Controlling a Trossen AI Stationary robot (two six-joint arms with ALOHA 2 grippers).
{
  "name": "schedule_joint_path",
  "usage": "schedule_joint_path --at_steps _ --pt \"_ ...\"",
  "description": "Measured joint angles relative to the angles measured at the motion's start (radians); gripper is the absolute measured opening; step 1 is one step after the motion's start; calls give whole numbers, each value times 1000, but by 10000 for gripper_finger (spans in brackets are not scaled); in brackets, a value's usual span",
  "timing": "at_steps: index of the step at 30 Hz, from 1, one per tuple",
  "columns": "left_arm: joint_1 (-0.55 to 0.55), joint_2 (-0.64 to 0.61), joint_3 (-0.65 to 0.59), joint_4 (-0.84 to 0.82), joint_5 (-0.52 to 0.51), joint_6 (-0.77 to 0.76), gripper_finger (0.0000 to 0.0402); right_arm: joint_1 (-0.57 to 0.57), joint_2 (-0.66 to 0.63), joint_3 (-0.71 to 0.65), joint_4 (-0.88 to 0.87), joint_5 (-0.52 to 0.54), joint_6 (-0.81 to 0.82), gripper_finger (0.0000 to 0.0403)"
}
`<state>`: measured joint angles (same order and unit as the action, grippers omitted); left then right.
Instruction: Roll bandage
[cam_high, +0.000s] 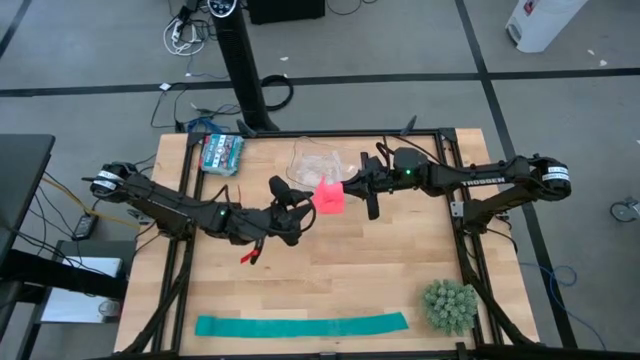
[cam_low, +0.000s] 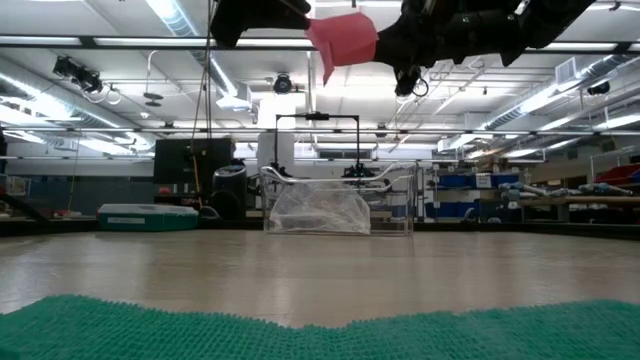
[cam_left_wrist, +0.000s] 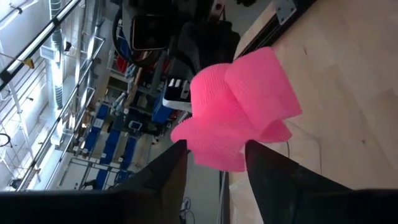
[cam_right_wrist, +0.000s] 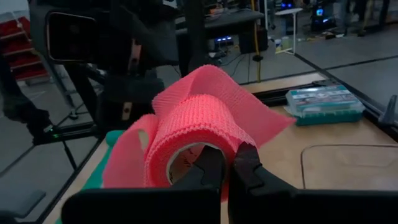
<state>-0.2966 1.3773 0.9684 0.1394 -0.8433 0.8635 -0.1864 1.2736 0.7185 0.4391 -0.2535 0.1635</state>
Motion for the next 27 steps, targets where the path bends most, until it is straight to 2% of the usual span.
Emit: schedule_joint_path --at_steps 4,8,16,23,27 --pt "8 0 0 -1 2 -3 146 2 0 0 0 -4 0 0" --pt "27 0 0 -1 55 -24 113 12 0 0 1 -4 -1 0" --pt "42 0 0 -2 65 -30 10 24 0 0 7 -5 -6 0" --pt "42 0 0 3 -29 1 4 24 0 0 8 -5 -10 0" --pt "28 1 0 69 -45 70 4 21 0 0 10 -1 -10 0"
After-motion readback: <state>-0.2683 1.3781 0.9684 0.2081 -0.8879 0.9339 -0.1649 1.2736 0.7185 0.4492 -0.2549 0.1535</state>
